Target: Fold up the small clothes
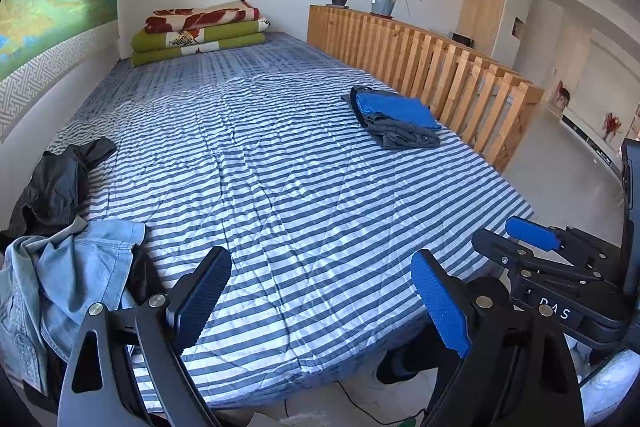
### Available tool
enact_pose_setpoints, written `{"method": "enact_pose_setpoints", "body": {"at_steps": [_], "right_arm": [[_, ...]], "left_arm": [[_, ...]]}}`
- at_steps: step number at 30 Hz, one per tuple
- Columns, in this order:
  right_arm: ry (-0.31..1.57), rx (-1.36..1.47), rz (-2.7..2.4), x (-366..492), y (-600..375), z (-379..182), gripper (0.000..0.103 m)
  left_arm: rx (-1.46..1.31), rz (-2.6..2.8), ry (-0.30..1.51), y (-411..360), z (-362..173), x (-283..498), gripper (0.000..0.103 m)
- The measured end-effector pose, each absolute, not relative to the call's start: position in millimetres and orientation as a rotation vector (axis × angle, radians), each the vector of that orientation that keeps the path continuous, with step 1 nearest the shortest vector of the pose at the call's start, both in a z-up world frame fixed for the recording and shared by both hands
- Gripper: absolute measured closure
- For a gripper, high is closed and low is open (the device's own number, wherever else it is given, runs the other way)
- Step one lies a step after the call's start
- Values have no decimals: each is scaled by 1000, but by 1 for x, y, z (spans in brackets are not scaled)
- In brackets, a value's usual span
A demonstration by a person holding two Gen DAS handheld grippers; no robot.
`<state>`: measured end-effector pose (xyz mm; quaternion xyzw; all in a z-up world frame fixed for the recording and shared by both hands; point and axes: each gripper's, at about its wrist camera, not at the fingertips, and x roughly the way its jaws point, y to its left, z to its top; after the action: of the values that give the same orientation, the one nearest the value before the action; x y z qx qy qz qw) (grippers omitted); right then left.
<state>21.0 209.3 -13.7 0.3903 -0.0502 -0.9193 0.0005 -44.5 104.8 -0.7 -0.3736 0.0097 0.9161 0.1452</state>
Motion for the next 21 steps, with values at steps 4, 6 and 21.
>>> {"method": "enact_pose_setpoints", "body": {"at_steps": [4,6,21], "right_arm": [[-157,1228,-2886,21,209,-14,54],[-157,1230,-2884,21,209,-15,54],[-154,1237,-2878,21,207,-16,54]], "left_arm": [[-1080,2635,25,105,-2,-44,10],[-1082,2635,25,105,-3,-44,10],[-1086,2637,18,102,-4,-45,10]]}}
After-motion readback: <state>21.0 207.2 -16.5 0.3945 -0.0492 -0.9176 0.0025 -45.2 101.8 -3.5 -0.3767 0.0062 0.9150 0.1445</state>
